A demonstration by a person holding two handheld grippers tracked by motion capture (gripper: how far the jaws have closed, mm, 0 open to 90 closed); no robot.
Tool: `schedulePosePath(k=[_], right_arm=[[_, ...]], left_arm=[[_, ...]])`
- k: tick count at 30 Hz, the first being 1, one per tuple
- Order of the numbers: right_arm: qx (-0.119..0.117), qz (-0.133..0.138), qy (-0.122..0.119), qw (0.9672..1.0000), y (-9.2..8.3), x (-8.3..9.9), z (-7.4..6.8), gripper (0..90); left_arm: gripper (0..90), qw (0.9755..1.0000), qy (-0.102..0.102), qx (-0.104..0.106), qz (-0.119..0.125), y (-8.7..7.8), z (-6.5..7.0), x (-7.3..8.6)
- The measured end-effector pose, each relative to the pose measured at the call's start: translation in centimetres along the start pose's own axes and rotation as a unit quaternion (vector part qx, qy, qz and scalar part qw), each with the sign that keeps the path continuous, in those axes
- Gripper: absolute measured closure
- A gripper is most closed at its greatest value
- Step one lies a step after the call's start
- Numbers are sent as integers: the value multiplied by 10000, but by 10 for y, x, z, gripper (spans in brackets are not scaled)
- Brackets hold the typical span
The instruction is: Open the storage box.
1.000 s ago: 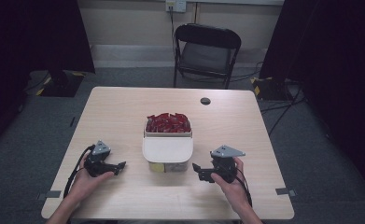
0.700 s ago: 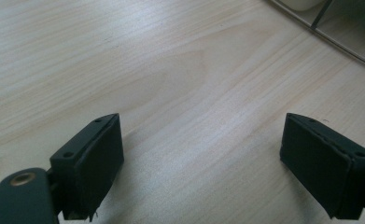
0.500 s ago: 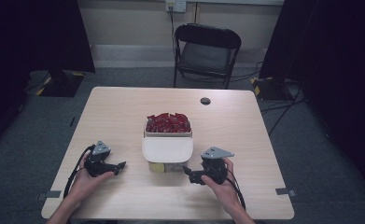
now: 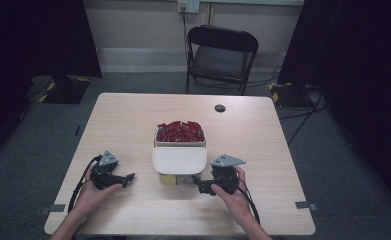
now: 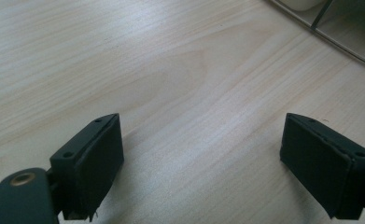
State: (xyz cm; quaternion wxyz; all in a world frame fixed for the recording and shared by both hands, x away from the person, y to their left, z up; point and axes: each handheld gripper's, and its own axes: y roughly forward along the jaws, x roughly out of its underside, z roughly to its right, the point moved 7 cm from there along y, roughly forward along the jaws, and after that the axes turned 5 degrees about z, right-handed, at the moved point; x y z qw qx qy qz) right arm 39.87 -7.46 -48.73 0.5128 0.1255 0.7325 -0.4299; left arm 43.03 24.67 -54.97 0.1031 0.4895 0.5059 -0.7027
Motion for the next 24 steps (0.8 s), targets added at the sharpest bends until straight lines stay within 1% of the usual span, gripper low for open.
schedulePosePath(k=[3,6,12,24], right_arm=[[29,24,-4,10000,1,-3,1,142],[-29,34,-10,10000,2,-6,1,138],[-12,120,-19,9999,-3,-11,-1,139],[-8,168,3,9999,-6,-15,0,140]], left_arm=[[128,10000,1,-2,-2,0,0,0],[128,10000,2,-2,-4,0,0,0],[128,10000,3,2,3,0,0,0],[128,10000,0,5,3,0,0,0]])
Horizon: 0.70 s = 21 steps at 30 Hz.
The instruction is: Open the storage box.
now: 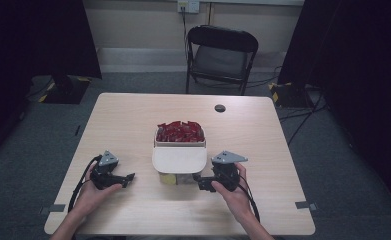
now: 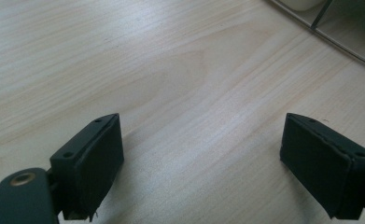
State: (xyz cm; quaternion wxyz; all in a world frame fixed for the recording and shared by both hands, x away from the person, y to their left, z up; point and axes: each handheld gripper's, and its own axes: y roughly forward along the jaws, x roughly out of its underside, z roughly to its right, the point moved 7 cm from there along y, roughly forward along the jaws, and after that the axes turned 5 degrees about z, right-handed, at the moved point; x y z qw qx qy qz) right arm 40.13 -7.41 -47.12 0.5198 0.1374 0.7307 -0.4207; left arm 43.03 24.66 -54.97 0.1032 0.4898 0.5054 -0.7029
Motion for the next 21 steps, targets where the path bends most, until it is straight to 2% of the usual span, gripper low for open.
schedulePosePath(k=[8,21], right_arm=[[-16,36,63,10000,-2,-4,1,141],[-39,52,28,10000,-1,-13,1,141]], left_arm=[[128,10000,-1,-4,-6,0,0,0],[129,10000,1,-5,-7,0,0,0]])
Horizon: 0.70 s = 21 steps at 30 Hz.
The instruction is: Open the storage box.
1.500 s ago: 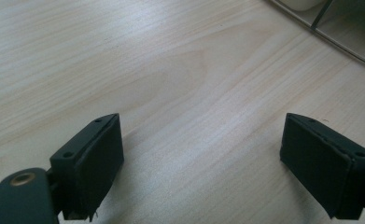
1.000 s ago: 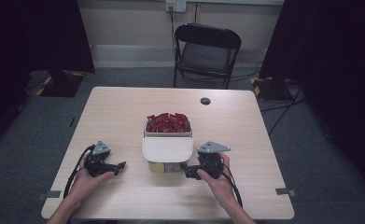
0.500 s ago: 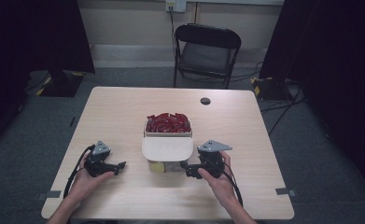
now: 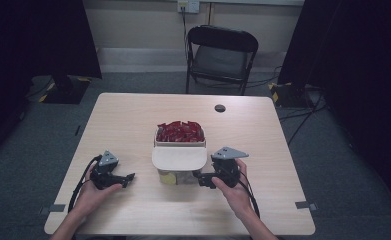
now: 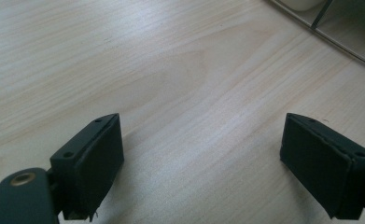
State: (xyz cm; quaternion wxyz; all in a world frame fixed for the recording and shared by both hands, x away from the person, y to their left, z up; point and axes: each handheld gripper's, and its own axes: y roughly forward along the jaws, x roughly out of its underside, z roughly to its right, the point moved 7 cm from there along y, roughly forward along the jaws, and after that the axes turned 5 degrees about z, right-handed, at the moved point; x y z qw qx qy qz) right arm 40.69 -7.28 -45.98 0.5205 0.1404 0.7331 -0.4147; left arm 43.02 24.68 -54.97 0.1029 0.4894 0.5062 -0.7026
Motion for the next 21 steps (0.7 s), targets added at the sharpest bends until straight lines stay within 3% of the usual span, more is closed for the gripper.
schedulePosePath(k=[21], right_arm=[[-99,142,47,9998,5,-21,2,150]], left_arm=[[127,10000,27,8,-7,0,0,0]])
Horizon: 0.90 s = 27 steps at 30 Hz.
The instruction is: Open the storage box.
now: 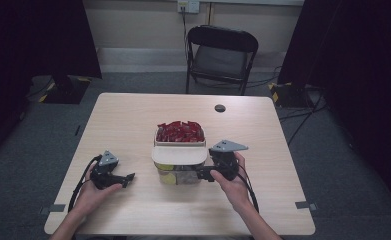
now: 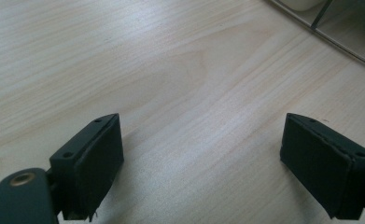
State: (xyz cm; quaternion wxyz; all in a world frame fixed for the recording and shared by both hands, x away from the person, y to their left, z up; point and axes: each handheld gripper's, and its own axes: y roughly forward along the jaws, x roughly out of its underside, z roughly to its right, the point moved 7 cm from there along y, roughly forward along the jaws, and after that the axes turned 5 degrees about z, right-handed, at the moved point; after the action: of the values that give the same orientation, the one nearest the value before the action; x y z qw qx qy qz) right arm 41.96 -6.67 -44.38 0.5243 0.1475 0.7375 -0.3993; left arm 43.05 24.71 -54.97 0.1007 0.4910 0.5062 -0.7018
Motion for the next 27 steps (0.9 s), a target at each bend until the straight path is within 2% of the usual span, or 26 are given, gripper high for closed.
schedulePosePath(k=[17,27], right_arm=[[-48,126,16,9999,4,-19,4,153],[-92,103,52,9999,10,-23,5,149]], left_arm=[[127,10000,1,3,2,0,0,0],[127,10000,4,2,3,0,0,0]])
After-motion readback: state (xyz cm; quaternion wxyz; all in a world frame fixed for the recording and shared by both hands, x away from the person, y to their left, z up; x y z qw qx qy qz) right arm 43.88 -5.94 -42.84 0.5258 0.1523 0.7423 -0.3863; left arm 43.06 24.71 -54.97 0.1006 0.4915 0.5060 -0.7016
